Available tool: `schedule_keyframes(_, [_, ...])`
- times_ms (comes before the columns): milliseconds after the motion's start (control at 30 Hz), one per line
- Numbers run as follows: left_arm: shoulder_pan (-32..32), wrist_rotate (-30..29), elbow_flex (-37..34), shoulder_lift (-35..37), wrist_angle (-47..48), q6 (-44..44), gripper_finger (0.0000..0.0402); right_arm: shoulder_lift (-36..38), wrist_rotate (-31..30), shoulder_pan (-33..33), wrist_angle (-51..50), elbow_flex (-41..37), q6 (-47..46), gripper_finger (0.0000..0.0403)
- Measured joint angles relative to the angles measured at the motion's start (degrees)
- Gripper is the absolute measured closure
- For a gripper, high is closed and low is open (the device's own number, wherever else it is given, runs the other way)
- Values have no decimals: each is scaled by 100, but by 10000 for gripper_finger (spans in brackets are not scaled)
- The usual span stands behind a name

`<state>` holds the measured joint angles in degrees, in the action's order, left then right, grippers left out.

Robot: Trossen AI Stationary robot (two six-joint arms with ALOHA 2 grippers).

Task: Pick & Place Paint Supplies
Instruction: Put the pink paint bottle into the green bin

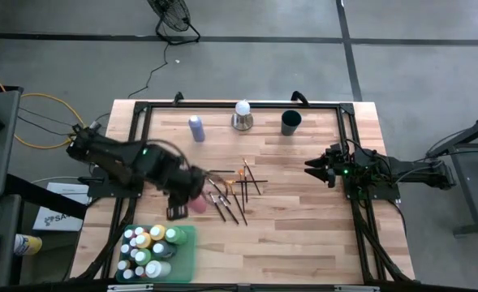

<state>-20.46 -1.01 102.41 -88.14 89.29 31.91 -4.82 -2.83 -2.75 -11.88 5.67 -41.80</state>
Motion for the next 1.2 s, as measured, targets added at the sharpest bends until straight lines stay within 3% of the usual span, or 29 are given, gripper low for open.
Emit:
schedule_keyframes(200, [-773,37,0,-165,-379,-156,285,0,0,-1,0,0,0,164])
schedule_keyframes(400, [-1314,61,-2,-387,-432,-938,285,0,0,0,0,0,0,164])
schedule_keyframes(800, [-2010,254,-4,-481,-773,-2103,285,0,1,0,0,0,0,164])
schedule_keyframes(1200, [-2547,304,-4,-772,-660,-2118,285,0,0,-1,0,0,2,164])
